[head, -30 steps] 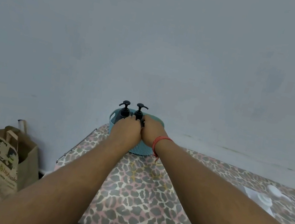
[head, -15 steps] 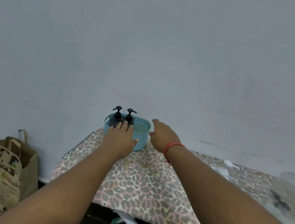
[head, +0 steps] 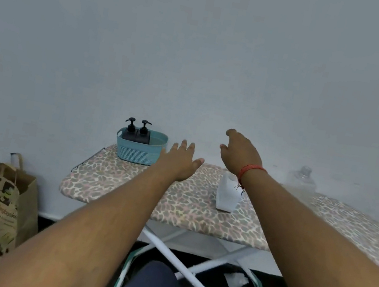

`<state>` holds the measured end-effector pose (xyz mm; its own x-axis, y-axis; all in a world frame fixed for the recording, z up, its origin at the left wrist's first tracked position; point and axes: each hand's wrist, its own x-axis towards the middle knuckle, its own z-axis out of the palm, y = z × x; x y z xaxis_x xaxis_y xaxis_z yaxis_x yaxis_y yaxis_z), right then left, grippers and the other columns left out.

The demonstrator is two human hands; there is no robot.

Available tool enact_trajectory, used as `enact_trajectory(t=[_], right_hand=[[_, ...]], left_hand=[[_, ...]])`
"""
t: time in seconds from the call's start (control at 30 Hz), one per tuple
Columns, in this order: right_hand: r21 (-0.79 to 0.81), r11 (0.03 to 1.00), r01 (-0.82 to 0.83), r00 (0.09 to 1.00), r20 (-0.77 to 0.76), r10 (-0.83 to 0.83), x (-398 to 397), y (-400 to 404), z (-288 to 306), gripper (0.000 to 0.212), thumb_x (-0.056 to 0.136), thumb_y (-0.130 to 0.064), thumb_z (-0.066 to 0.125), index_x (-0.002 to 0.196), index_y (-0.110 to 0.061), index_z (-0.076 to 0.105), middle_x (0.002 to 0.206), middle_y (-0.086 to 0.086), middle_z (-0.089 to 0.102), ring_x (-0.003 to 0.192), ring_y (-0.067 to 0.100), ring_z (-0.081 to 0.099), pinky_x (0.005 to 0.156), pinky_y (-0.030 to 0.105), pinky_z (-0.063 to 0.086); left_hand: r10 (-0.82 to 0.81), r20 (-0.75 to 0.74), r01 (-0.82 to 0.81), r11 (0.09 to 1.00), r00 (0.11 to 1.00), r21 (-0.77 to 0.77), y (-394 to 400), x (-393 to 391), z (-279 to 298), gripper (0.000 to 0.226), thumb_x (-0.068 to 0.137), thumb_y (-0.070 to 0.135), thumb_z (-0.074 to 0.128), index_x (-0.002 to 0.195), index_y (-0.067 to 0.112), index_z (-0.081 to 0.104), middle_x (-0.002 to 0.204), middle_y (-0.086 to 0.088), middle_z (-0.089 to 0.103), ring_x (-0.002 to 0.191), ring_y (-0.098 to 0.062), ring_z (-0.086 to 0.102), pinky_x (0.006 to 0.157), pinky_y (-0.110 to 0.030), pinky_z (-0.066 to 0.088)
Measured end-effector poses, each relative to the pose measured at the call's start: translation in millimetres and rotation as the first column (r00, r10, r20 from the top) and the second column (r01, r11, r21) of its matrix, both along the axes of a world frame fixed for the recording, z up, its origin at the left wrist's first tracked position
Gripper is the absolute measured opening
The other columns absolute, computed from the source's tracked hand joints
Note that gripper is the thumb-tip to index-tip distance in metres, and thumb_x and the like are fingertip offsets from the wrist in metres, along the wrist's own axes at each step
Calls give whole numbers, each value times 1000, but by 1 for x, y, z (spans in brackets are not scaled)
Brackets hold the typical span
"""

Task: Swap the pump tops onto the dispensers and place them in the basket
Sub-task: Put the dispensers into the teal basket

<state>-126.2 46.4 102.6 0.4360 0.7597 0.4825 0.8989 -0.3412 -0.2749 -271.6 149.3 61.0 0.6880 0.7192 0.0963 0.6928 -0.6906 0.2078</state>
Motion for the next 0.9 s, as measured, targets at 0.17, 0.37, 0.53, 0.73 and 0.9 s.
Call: enact_trajectory(t=[0.17,0.37,0.53,0.73,0.9], right_hand=[[83,994,69,994,-88,-62,34,-41,-38,36,100,-23,50,133,-10,48,133,11,50,116,31,52,92,43,49],[213,956,200,916,-386,-106,52,-47,-88,19,97,-18,51,114,-10,54,122,10,50,92,29,57,78,36,47],[186,953,240,786,-614,-78,59,-32,-120,25,97,-21,50,118,-9,55,125,10,53,101,25,55,87,35,45],[181,977,115,699,-713,50,49,-18,-139,27,102,-29,45,118,-15,62,113,6,66,93,20,60,74,29,42],[273,953,134,752,-654,82,36,1,-135,24,102,-29,45,110,-19,64,102,0,66,91,18,62,75,30,45]], left_hand=[[-8,124,33,979,992,-201,-29,22,-17,77,105,59,27,163,14,2,171,-10,-3,157,-32,7,125,-53,16],[32,263,87,900,964,-428,-48,58,-44,72,108,54,31,164,17,6,171,-4,7,157,-26,15,123,-39,17],[77,359,144,821,930,-552,-54,87,-64,68,107,55,29,164,21,13,169,-4,20,153,-26,26,119,-39,26],[140,510,235,764,849,-601,-58,108,-80,46,110,38,35,155,29,37,148,-2,54,127,-23,56,110,-42,43],[223,571,243,741,790,-626,-46,106,-70,41,109,30,36,149,31,45,135,1,61,116,-20,59,100,-37,46]])
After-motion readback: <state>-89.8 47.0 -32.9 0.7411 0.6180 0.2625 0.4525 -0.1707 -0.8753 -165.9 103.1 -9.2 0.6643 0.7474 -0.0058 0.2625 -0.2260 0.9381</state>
